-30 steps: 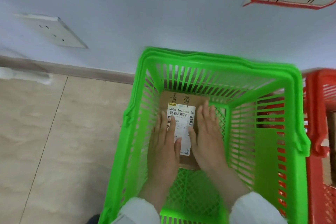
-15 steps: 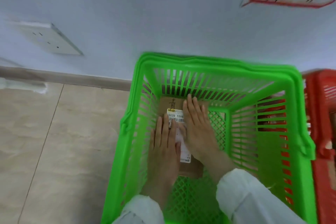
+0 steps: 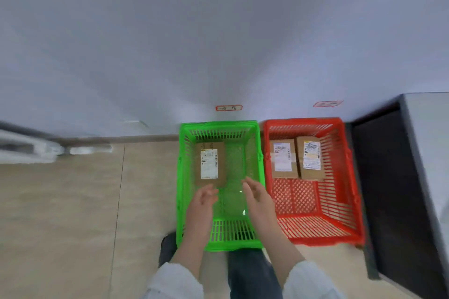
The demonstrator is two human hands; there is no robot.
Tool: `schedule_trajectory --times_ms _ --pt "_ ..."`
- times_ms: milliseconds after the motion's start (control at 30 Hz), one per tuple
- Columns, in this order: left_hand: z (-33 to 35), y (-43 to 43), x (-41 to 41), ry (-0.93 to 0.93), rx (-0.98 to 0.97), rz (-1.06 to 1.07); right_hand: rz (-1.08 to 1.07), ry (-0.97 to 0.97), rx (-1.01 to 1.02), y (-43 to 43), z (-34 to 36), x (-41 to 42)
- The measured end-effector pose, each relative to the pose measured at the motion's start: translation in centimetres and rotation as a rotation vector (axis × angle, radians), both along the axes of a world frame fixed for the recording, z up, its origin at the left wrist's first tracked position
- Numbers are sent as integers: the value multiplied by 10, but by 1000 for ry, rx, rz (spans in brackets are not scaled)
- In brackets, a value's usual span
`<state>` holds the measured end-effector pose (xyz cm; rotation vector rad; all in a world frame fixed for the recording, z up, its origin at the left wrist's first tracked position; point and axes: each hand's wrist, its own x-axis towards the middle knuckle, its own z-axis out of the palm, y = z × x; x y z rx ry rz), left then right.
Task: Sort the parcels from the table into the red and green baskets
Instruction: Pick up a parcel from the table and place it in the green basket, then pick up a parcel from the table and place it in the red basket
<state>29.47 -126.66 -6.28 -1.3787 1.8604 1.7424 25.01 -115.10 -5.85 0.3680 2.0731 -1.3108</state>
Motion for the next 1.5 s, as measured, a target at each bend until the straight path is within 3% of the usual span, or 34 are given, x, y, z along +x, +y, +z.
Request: schedule_trajectory --times_ms 233,467,700,867,1100,1500 --pt "139 60 17 67 78 -85 -299 -53 -74 62 134 42" --pt "205 131 31 135 174 -237 -632 45 -145 126 199 85" --pt "259 257 40 204 243 -477 -915 178 -216 245 262 129" --pt "281 389 48 226 314 -609 -1101 258 -274 368 282 153" --pt "306 573 75 270 368 -775 -1197 345 -304 541 306 179" --pt "309 775 20 310 326 -883 -1296 359 -307 736 304 132"
